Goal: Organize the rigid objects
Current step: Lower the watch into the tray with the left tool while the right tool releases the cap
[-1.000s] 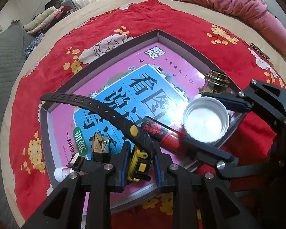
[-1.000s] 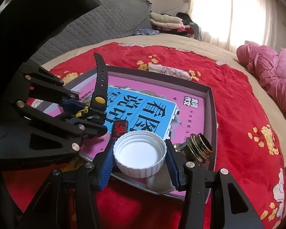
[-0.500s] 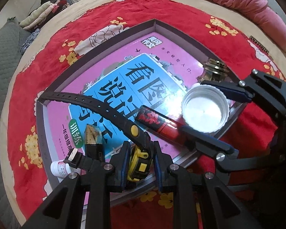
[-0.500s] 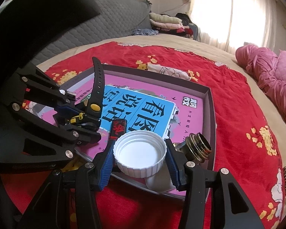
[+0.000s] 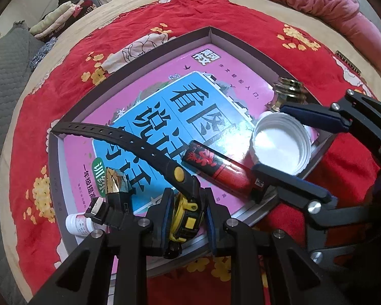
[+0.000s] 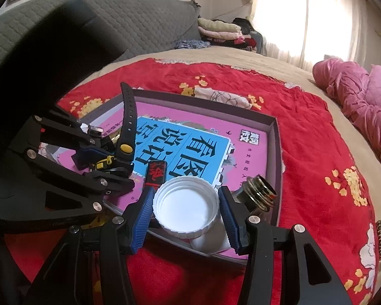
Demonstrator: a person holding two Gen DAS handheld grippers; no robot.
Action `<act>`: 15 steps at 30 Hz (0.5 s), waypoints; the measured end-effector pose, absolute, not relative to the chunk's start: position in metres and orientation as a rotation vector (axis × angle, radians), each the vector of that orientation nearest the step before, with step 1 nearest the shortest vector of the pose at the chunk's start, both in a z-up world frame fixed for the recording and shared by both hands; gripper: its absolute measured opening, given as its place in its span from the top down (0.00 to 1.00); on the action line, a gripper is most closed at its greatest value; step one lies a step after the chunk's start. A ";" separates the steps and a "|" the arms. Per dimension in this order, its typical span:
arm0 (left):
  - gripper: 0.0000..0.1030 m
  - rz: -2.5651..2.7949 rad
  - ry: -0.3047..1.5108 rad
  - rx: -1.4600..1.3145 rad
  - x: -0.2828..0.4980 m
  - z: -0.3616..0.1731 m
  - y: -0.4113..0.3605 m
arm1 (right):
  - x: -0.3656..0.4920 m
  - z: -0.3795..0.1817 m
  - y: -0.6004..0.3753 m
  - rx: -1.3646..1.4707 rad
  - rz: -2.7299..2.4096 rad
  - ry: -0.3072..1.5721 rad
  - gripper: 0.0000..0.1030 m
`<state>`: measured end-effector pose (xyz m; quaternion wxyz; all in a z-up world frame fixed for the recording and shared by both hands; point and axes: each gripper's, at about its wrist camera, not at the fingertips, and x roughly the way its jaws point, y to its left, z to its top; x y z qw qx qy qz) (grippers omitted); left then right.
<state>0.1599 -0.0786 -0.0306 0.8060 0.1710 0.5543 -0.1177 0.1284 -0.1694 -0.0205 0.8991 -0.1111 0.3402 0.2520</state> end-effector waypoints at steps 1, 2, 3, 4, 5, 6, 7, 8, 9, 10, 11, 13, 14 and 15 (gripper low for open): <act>0.77 -0.251 1.186 0.362 0.160 -0.031 -0.078 | 0.128 -0.019 -0.171 -0.226 0.520 0.702 0.48; 0.77 -0.251 1.184 0.359 0.159 -0.030 -0.078 | 0.128 -0.018 -0.173 -0.221 0.519 0.700 0.47; 0.77 -0.250 1.182 0.358 0.159 -0.030 -0.077 | 0.128 -0.017 -0.175 -0.212 0.519 0.701 0.46; 0.77 -0.250 1.182 0.355 0.159 -0.030 -0.077 | 0.128 -0.016 -0.177 -0.202 0.515 0.699 0.44; 0.77 -0.250 1.184 0.351 0.160 -0.031 -0.077 | 0.128 -0.015 -0.179 -0.193 0.512 0.698 0.43; 0.77 -0.247 1.183 0.350 0.159 -0.031 -0.077 | 0.128 -0.013 -0.183 -0.176 0.508 0.700 0.43; 0.77 -0.246 1.183 0.352 0.159 -0.031 -0.078 | 0.128 -0.012 -0.187 -0.161 0.505 0.701 0.43; 0.77 -0.243 1.181 0.355 0.159 -0.031 -0.078 | 0.129 -0.011 -0.190 -0.145 0.501 0.701 0.43; 0.77 -0.242 1.180 0.359 0.159 -0.032 -0.079 | 0.129 -0.009 -0.195 -0.125 0.493 0.700 0.43; 0.77 -0.239 1.179 0.361 0.159 -0.032 -0.079 | 0.130 -0.008 -0.198 -0.109 0.486 0.699 0.42; 0.77 -0.236 1.178 0.363 0.159 -0.033 -0.080 | 0.132 -0.007 -0.204 -0.084 0.477 0.698 0.42; 0.77 -0.231 1.174 0.365 0.158 -0.033 -0.081 | 0.134 -0.005 -0.211 -0.041 0.463 0.701 0.40; 0.77 -0.230 1.173 0.365 0.158 -0.034 -0.081 | 0.135 -0.005 -0.215 -0.018 0.459 0.705 0.40; 0.76 -0.230 1.170 0.360 0.158 -0.034 -0.081 | 0.137 -0.005 -0.220 0.011 0.449 0.710 0.40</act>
